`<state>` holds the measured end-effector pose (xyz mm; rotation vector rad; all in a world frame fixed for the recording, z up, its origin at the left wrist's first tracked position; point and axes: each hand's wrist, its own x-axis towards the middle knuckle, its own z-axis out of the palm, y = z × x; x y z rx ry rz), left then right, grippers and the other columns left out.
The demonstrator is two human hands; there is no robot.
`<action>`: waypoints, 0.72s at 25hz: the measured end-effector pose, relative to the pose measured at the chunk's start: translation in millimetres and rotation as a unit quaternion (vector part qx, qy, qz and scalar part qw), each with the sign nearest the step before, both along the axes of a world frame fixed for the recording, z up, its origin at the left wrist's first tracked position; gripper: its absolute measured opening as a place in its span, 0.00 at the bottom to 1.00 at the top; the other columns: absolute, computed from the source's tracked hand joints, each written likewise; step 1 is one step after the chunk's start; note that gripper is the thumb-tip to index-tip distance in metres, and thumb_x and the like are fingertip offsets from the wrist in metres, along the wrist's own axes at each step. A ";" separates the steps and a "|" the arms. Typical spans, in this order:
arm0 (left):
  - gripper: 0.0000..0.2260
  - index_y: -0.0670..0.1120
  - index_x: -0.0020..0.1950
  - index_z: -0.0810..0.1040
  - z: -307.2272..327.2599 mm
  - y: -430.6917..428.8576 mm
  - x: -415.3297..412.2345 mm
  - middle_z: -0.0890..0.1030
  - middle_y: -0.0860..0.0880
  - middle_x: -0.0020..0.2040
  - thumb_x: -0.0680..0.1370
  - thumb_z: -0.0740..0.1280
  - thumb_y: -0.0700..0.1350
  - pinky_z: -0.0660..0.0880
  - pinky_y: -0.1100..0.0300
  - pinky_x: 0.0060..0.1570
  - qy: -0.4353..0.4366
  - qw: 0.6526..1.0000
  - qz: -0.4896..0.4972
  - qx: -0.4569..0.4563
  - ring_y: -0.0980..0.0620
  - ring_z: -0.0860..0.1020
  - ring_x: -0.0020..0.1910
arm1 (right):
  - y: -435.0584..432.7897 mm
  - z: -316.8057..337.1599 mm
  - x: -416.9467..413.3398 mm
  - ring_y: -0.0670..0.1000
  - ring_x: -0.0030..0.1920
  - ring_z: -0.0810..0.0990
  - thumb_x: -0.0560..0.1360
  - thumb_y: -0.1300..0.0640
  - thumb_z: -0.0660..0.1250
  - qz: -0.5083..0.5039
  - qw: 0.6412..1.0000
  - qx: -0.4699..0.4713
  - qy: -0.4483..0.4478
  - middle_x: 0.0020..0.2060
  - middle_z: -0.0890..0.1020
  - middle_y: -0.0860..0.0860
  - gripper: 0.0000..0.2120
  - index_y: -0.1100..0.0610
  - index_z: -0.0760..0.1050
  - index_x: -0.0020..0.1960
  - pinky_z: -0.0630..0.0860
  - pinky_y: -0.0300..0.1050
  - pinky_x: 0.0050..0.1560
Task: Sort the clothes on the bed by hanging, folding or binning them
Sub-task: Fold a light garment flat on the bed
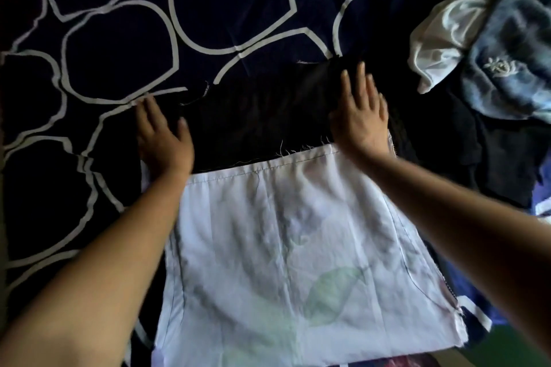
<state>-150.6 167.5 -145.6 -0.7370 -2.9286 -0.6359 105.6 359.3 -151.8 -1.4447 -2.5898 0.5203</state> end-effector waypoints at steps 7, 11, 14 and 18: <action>0.24 0.51 0.74 0.66 -65.6 -64.0 158.8 0.67 0.48 0.74 0.79 0.52 0.56 0.56 0.45 0.68 -0.022 0.961 -0.238 -0.141 0.45 0.66 0.72 | -148.1 -46.9 48.1 0.51 0.76 0.55 0.78 0.47 0.53 0.235 0.970 0.017 -0.056 0.76 0.59 0.50 0.28 0.51 0.58 0.76 0.51 0.55 0.74; 0.27 0.53 0.75 0.65 -74.2 -90.3 124.7 0.64 0.49 0.76 0.77 0.50 0.59 0.53 0.46 0.71 -0.034 0.962 -0.189 -0.193 0.46 0.62 0.74 | -112.3 -55.9 103.4 0.46 0.76 0.50 0.78 0.36 0.47 0.146 0.982 -0.003 -0.120 0.77 0.55 0.46 0.30 0.46 0.53 0.77 0.44 0.51 0.75; 0.28 0.51 0.76 0.63 -63.8 -126.9 119.4 0.60 0.46 0.77 0.77 0.48 0.59 0.54 0.41 0.72 -0.034 0.973 -0.098 -0.204 0.42 0.59 0.75 | -109.8 -49.7 132.2 0.45 0.76 0.43 0.76 0.38 0.43 0.010 0.987 -0.009 -0.158 0.77 0.49 0.47 0.33 0.49 0.50 0.78 0.37 0.49 0.74; 0.27 0.48 0.76 0.62 -45.7 -141.2 160.3 0.57 0.45 0.78 0.79 0.51 0.57 0.54 0.41 0.71 -0.032 0.974 -0.150 -0.167 0.43 0.56 0.76 | -164.8 -25.6 92.2 0.49 0.76 0.43 0.78 0.41 0.43 -0.109 0.991 -0.013 -0.081 0.77 0.50 0.55 0.34 0.59 0.51 0.77 0.38 0.51 0.74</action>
